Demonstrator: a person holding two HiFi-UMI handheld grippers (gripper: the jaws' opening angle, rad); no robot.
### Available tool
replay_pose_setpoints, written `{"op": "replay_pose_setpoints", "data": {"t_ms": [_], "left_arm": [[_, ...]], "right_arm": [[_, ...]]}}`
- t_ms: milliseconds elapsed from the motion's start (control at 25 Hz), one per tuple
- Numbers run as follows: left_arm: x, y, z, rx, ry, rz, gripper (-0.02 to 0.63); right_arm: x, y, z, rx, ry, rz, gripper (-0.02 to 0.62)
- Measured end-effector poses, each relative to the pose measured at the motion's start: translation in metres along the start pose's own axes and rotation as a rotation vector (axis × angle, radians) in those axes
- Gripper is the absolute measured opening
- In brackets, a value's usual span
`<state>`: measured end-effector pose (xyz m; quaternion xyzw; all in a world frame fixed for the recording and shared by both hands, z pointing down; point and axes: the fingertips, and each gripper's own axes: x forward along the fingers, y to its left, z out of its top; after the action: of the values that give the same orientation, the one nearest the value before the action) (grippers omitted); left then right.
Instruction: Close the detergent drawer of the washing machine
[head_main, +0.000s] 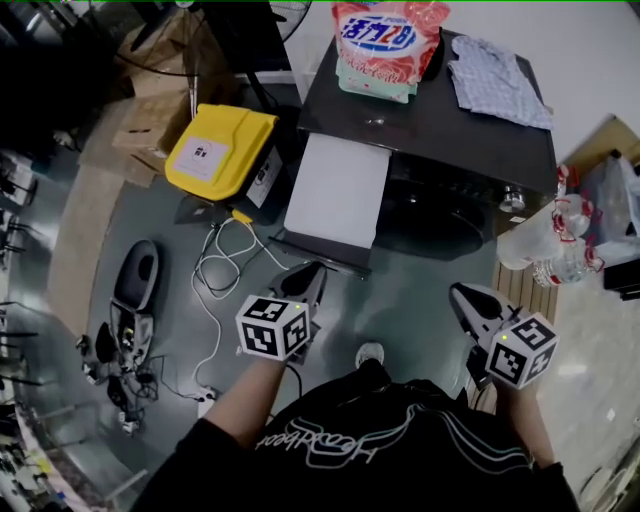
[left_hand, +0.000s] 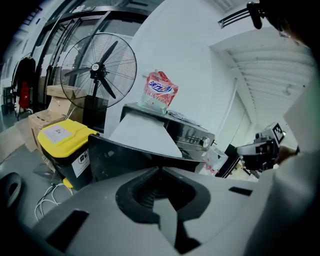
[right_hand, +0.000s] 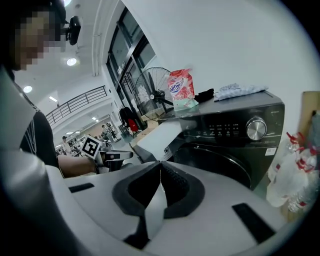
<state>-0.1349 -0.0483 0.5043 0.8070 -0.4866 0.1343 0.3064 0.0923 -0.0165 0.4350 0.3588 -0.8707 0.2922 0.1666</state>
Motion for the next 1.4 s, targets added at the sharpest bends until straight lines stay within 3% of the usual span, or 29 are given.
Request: {"op": "replay_pose_setpoints", "data": {"t_ms": [160, 400, 800, 1400], "left_arm": [[0.001, 0.005, 0.001, -0.055, -0.001, -0.002, 0.037], [0.000, 0.007, 0.004, -0.066, -0.005, -0.001, 0.032], [0.002, 0.006, 0.003, -0.087, 0.026, 0.056, 0.025], [0.015, 0.008, 0.028, -0.100, -0.012, 0.041, 0.023]], "right_arm": [[0.000, 0.001, 0.004, -0.011, 0.015, -0.015, 0.028], [0.002, 0.003, 0.003, -0.007, 0.027, -0.023, 0.028], [-0.003, 0.013, 0.001, 0.127, -0.031, 0.108, 0.028], [0.025, 0.008, 0.040, 0.069, -0.057, 0.207, 0.028]]}}
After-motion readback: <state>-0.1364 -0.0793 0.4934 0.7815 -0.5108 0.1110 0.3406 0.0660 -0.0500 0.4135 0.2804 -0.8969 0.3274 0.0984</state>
